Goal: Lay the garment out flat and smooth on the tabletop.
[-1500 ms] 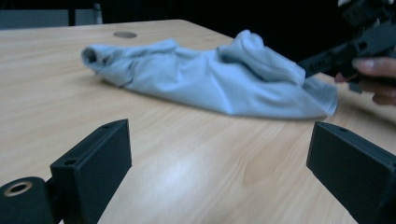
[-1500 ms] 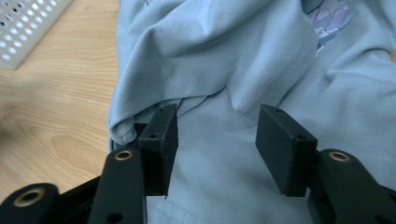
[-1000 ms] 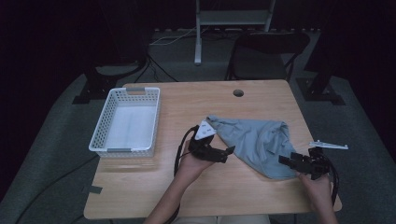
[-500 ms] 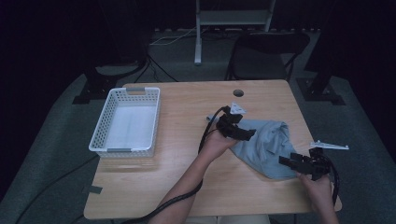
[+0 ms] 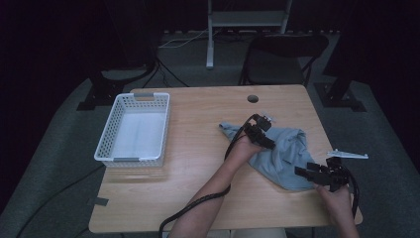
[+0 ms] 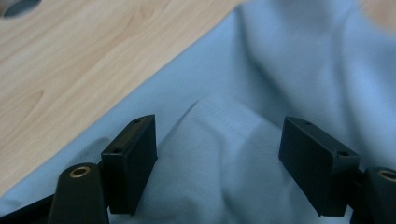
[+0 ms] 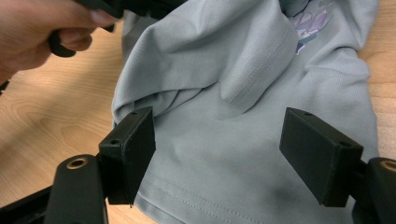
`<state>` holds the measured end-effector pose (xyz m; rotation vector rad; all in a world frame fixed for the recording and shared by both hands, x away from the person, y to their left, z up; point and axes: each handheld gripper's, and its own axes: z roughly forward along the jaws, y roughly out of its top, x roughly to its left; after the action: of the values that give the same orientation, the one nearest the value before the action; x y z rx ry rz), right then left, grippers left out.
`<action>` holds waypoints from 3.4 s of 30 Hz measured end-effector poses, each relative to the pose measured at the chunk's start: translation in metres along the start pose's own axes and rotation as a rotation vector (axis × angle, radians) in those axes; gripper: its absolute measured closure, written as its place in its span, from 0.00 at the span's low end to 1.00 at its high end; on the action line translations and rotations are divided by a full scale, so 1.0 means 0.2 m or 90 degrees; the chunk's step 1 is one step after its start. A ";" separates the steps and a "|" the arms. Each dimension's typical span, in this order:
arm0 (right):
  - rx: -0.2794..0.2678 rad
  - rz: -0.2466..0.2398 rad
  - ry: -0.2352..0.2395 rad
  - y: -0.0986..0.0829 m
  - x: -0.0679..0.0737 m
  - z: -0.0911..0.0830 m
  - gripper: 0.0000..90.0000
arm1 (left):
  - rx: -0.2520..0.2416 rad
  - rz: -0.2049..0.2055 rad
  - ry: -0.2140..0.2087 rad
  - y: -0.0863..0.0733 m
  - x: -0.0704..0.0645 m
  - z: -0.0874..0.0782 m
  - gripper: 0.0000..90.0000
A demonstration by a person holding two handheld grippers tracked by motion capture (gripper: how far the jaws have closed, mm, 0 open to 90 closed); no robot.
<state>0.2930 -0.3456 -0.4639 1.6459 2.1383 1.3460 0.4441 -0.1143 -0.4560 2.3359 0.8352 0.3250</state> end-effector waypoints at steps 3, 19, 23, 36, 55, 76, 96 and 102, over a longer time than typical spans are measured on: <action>0.001 -0.003 0.001 0.00 0.00 0.00 0.29 | 0.011 -0.007 0.010 -0.01 0.01 0.03 0.32; 0.006 -0.003 0.001 0.00 0.01 0.01 0.32 | -0.015 0.026 -0.027 -0.05 0.02 -0.08 0.97; 0.002 0.000 0.006 0.00 0.00 0.00 0.32 | -0.026 0.010 -0.045 -0.08 0.05 -0.14 0.98; 0.013 -0.009 0.011 0.00 0.03 0.02 0.32 | -0.138 -0.022 -0.066 -0.43 0.10 -0.56 0.97; 0.028 -0.012 0.022 -0.01 0.06 0.06 0.32 | -0.072 -0.068 -0.008 -0.81 0.04 -0.50 0.95; 0.033 -0.014 0.030 -0.01 0.06 0.06 0.32 | -0.031 0.019 0.031 -0.53 0.03 -0.52 0.56; 0.030 -0.015 0.035 0.00 0.07 0.06 0.32 | -0.092 -0.050 -0.141 -0.71 0.12 -0.66 0.96; 0.025 -0.012 0.036 0.00 0.07 0.04 0.32 | -0.070 -0.033 -0.157 -0.84 0.10 -0.70 0.91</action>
<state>0.2917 -0.3302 -0.4633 1.6173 2.2193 1.3697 0.3197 0.0658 -0.4548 2.1935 0.7363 0.0573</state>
